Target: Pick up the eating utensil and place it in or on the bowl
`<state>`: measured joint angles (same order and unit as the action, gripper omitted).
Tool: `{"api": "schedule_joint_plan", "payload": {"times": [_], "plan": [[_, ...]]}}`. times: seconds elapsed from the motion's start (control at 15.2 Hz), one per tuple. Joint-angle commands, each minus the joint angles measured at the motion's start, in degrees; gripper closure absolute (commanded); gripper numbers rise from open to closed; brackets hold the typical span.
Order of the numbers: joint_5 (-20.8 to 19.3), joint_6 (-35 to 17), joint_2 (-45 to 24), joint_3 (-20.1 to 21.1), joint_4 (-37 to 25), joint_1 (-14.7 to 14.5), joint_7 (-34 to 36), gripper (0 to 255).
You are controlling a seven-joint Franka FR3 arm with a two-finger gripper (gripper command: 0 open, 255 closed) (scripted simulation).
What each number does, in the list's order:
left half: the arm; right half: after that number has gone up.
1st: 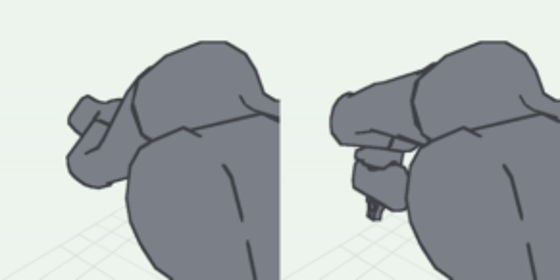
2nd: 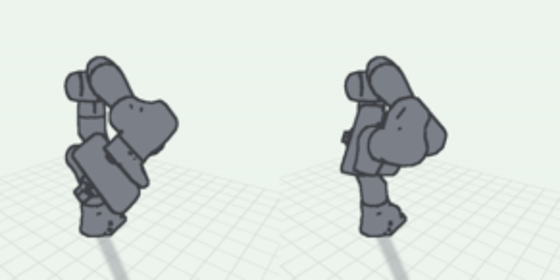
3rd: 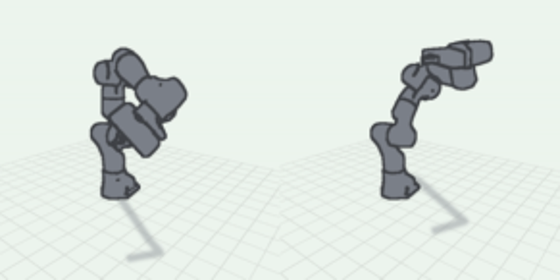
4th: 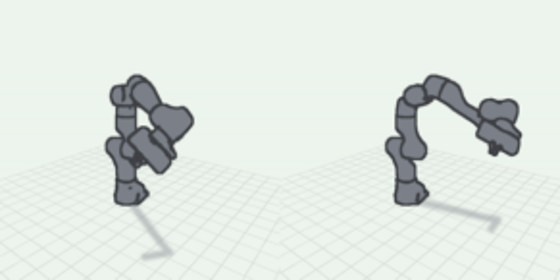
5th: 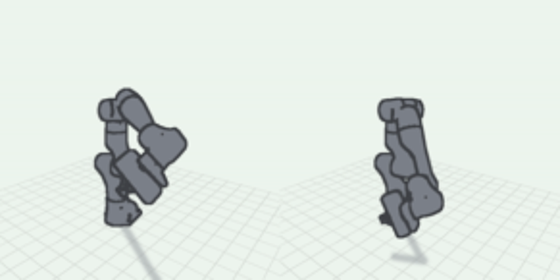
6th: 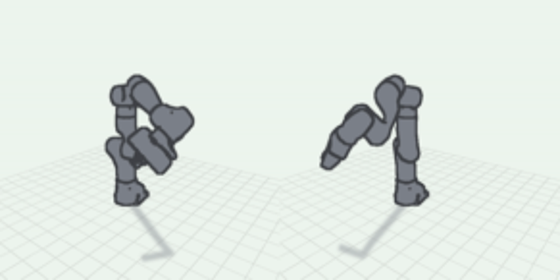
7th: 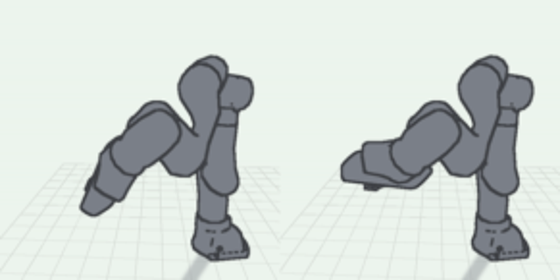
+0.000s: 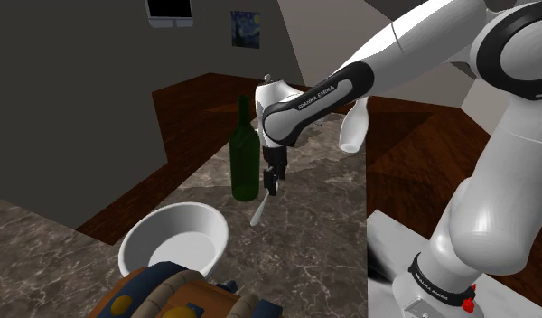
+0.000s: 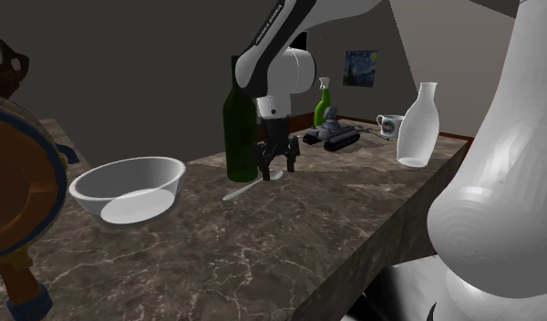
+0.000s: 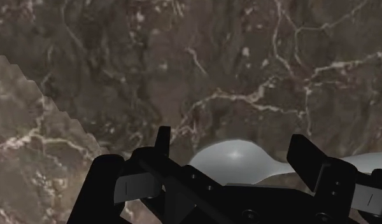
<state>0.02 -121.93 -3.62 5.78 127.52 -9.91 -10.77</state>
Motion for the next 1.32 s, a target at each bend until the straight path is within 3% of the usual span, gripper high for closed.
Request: {"api": "schedule_joint_plan", "payload": {"times": [0.0, 0.26, 0.33, 0.92, 1.25], "plan": [[0.00, -0.19, -0.04, 0.00, 0.12, -0.01, 0.01, 0], [0.00, -0.18, -0.04, 0.01, 0.12, -0.01, 0.01, 0], [0.00, -0.18, -0.04, 0.01, 0.12, -0.01, 0.01, 255], [0.00, -0.19, -0.04, 0.00, 0.12, -0.01, 0.01, 255], [0.24, 3.55, 2.13, 0.01, -1.46, 0.02, -0.15, 255]]}}
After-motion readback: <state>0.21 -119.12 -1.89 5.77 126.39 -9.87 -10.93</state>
